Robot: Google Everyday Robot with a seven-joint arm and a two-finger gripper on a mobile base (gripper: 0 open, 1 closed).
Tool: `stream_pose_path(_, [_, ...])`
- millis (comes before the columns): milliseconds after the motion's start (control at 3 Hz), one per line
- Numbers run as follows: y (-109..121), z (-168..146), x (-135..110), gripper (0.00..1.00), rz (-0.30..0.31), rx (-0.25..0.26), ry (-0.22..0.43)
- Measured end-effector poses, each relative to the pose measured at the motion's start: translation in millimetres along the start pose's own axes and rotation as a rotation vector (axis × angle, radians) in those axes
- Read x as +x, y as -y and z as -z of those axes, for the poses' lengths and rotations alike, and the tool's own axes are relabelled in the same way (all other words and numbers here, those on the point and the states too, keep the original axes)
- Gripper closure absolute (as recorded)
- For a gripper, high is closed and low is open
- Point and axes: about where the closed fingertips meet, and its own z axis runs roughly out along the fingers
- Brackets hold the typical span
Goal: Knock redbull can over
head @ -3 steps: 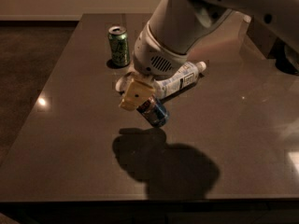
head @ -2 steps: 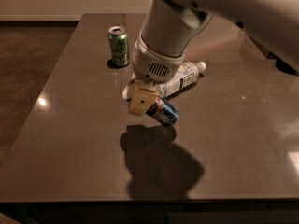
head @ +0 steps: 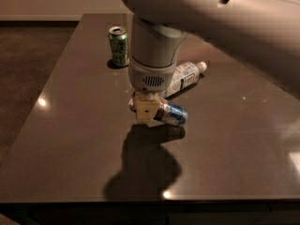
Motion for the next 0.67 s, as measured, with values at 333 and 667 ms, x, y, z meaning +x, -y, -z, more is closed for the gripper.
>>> stream_pose_path(333, [-5,-9,0,0.38,0.031,-0.005,-0.042])
stream_pose_path(667, [-6,-21,1,0.13,0.052,-0.005,-0.06])
